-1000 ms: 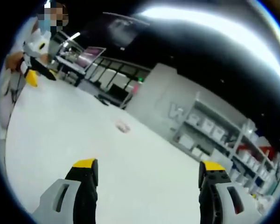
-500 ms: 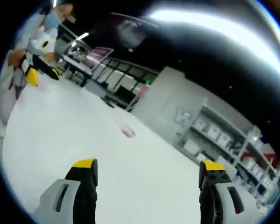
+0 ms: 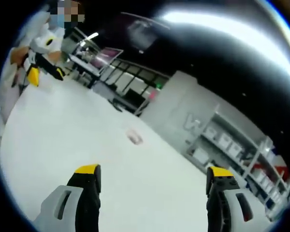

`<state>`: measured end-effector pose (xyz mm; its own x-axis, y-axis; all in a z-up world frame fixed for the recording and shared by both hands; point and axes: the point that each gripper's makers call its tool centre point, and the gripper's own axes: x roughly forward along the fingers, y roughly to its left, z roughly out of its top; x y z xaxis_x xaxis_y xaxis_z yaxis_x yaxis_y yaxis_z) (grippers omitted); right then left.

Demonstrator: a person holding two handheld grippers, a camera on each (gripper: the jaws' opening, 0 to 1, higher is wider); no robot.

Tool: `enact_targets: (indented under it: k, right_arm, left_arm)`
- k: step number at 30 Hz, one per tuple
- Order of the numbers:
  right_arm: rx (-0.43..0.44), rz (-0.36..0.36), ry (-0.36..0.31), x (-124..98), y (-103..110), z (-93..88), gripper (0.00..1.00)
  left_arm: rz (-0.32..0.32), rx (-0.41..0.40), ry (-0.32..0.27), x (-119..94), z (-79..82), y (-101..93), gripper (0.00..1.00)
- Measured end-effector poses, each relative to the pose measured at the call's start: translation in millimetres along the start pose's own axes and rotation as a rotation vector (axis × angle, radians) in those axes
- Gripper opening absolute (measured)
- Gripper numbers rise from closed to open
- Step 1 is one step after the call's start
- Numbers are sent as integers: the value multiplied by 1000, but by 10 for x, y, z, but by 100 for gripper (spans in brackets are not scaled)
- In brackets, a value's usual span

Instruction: Open the resealable bag by pulling the two sides of the seal apart until the entire bag opening is separated and visibly accessible.

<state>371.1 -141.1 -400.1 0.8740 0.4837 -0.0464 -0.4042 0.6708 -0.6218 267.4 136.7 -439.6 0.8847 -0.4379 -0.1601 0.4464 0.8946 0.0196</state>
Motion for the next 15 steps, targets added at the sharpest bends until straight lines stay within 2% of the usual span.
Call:
enact_targets:
  k: [7,15]
  right_arm:
    - [26,5,-4,29,41,-35,91]
    - [1,14,9,62,43,-54,91]
  left_arm:
    - [2,-3,0,-26,-2,-8,94]
    - [0,-6,-8,-51,12,-19,94]
